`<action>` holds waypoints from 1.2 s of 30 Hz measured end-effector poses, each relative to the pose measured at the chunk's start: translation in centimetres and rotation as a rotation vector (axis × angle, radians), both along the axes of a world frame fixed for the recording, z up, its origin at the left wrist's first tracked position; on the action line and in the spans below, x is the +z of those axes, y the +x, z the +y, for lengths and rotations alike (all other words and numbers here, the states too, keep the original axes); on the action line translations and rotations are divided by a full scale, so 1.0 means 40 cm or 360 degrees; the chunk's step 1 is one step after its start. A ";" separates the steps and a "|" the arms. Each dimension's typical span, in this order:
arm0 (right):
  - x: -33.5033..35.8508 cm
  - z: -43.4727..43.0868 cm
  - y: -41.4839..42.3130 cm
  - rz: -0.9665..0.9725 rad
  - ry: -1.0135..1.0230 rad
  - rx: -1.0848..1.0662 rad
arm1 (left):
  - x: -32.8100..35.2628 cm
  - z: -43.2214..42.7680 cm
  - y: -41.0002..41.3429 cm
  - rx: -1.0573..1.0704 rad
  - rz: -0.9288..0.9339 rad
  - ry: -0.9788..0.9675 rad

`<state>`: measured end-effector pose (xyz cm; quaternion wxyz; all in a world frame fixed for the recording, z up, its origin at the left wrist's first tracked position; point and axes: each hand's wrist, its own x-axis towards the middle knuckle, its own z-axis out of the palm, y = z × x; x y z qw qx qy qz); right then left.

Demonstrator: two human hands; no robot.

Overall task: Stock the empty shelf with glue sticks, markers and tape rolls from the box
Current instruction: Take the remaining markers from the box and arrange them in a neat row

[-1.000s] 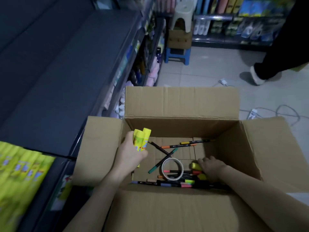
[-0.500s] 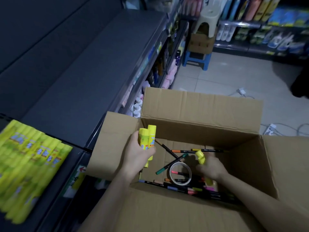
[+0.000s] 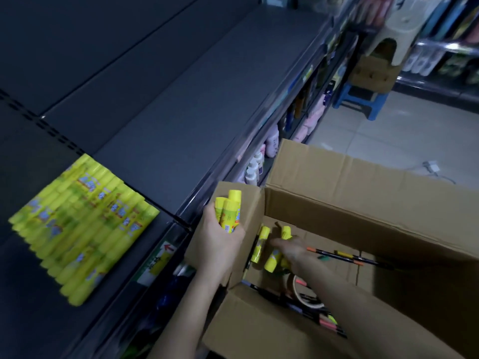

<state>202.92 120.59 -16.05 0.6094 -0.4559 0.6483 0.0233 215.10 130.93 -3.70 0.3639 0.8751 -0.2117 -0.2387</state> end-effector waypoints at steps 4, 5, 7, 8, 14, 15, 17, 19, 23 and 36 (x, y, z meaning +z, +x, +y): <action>-0.014 0.001 0.056 0.0101 -0.0002 -0.0013 | -0.018 -0.003 0.010 0.0014 0.0016 0.0112; -0.024 0.002 0.067 0.0108 -0.0005 -0.0003 | -0.019 -0.006 0.011 -0.0005 -0.0002 0.0126; -0.051 0.006 0.087 0.0184 -0.0035 0.0061 | -0.019 -0.011 0.013 -0.0038 -0.0043 0.0123; -0.055 0.007 0.096 0.0224 -0.0058 0.0113 | -0.020 -0.011 0.015 -0.0043 -0.0062 0.0131; -0.101 0.018 0.126 0.0467 -0.0273 0.0251 | -0.024 -0.013 0.024 -0.0075 -0.0047 0.0107; -0.081 0.024 0.130 0.0483 -0.0306 0.0238 | -0.024 -0.013 0.024 -0.0084 -0.0061 0.0102; -0.056 0.032 0.138 0.0484 -0.0345 0.0230 | -0.025 -0.014 0.027 -0.0096 -0.0066 0.0103; -0.051 0.036 0.142 0.0460 -0.0323 0.0219 | -0.030 -0.014 0.029 -0.0103 -0.0055 0.0093; -0.056 0.049 0.149 0.0481 -0.0430 0.0275 | -0.026 -0.010 0.032 -0.0137 -0.0017 0.0038; 0.040 0.053 0.006 -0.0897 0.0477 -0.0351 | -0.003 0.051 0.056 -0.0161 0.0058 -0.0147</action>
